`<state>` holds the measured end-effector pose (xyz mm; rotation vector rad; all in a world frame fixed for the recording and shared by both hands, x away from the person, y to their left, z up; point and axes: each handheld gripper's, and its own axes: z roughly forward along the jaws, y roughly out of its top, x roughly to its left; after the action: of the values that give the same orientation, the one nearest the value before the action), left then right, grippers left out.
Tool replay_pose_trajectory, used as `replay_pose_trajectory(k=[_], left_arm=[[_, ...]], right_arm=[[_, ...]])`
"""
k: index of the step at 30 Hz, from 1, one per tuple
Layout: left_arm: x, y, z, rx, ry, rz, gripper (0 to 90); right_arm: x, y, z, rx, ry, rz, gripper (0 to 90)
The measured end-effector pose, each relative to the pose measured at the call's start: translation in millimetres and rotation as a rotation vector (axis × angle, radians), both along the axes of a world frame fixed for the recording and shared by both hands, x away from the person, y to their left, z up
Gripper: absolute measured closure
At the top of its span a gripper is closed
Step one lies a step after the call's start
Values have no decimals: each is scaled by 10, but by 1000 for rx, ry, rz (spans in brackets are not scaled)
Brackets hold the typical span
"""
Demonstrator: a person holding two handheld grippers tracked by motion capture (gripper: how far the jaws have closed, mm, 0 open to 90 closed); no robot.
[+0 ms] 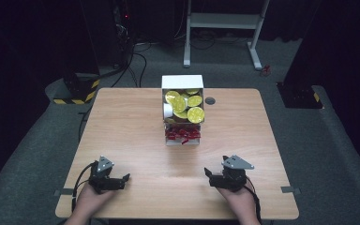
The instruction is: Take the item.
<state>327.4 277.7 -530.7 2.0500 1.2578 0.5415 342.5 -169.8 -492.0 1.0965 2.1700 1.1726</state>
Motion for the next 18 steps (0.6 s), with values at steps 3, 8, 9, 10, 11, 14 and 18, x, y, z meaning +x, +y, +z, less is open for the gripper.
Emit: replay_pose_trajectory(k=[3,8,9,10,11,14,18], left_arm=[[2,-1,0,0,0,-1,49],[-1,0,2,1,2,0,49],[-2,-1,2,2,2,1,49],[-3,-1,3,3,3,2,49],[-3,-1,3,5,2,2,49],[-4,-4,2,7,0,4,49],[-5,-4,3,7,1,5,49]], right_arm=[[3,21,47,5,-11,8,133],[38,54,146,6,-16,14,136],[47,54,174,7,-23,15,136],[56,55,207,10,-24,14,136],[68,57,237,13,-31,15,136],[89,80,322,18,-48,15,135],[119,120,387,12,-58,32,130]])
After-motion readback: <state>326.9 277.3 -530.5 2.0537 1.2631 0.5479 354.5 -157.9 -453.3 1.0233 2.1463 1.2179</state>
